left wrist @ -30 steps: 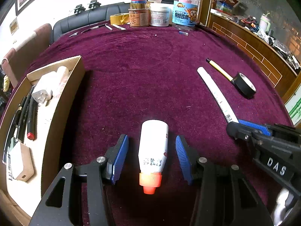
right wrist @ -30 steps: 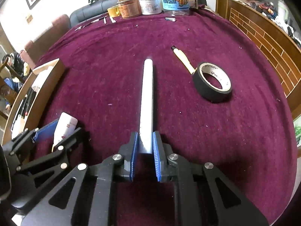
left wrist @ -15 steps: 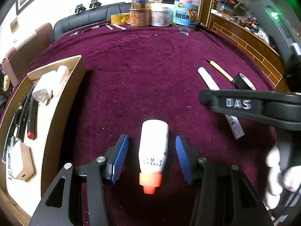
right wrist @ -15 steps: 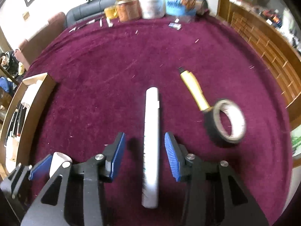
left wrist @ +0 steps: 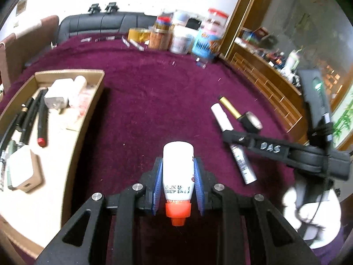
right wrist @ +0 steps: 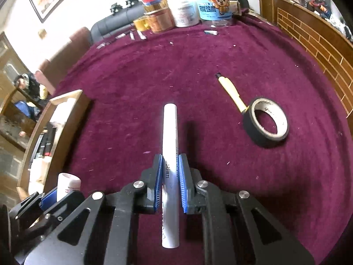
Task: Organize rigid objects
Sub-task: 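Carry the glue bottle and white marker over the tray with both grippers, then release the glue bottle and white marker into the tray with both grippers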
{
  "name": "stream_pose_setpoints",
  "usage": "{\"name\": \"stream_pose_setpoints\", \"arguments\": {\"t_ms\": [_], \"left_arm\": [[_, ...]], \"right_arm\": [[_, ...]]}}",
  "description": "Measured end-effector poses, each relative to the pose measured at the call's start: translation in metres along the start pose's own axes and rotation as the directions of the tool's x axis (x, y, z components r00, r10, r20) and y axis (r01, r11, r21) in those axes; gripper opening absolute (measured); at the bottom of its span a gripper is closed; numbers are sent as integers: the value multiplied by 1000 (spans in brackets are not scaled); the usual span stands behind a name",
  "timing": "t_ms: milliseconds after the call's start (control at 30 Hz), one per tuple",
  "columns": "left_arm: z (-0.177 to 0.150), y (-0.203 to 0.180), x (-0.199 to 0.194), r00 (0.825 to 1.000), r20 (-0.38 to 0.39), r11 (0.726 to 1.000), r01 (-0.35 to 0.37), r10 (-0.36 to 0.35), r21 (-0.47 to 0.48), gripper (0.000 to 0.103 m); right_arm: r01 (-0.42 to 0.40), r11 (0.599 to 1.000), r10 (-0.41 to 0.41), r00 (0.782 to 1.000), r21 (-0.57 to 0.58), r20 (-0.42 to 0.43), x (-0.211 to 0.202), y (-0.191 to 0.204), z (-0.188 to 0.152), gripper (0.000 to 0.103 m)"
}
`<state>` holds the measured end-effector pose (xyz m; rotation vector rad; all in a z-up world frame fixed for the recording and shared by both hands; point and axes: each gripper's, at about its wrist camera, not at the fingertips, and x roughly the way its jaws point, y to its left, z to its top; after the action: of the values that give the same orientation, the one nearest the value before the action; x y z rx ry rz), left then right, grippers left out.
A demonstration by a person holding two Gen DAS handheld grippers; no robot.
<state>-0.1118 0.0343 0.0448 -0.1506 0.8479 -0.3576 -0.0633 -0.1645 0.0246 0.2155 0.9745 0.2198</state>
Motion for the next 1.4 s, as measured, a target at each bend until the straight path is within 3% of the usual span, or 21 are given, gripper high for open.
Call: {"name": "stream_pose_setpoints", "arguments": {"t_ms": [167, 300, 500, 633, 700, 800, 900, 1100, 1233, 1400], "left_arm": [[-5, 11, -39, 998, 52, 999, 28, -26, -22, 22], [-10, 37, -52, 999, 45, 997, -2, 5, -77, 22], [-10, 95, -70, 992, 51, 975, -101, 113, -199, 22], [-6, 130, -70, 987, 43, 955, -141, 157, -261, 22], [-2, 146, -57, 988, 15, 947, -140, 151, -288, 22], [-2, 161, -37, 997, -29, 938, -71, 65, -340, 22], [0, 164, -23, 996, -63, 936, -80, 62, -344, 22], [1, 178, -30, 994, -62, 915, -111, 94, -388, 23], [-5, 179, -55, 995, 8, 914, -88, 100, -395, 44], [-10, 184, -76, 994, 46, 905, -68, 96, -421, 47]], "right_arm": [[-67, 998, 67, 998, -23, 19, -20, 25, -8, 12], [-135, 990, 135, 991, -51, 3, -25, 50, -13, 12], [-266, 962, 262, 963, -66, -62, -11, 93, -7, 12], [-362, 932, 356, 925, -25, -130, 14, 123, -1, 12], [-392, 920, 388, 908, 4, -158, 28, 139, 1, 12], [-403, 915, 400, 897, 18, -187, 45, 160, 1, 12], [-383, 924, 375, 904, 4, -207, 59, 180, 0, 13], [-286, 955, 265, 939, -72, -218, 83, 207, 3, 13], [-247, 966, 225, 952, -82, -209, 93, 213, 3, 13], [-235, 966, 217, 964, -109, -156, 79, 211, -1, 15]]}}
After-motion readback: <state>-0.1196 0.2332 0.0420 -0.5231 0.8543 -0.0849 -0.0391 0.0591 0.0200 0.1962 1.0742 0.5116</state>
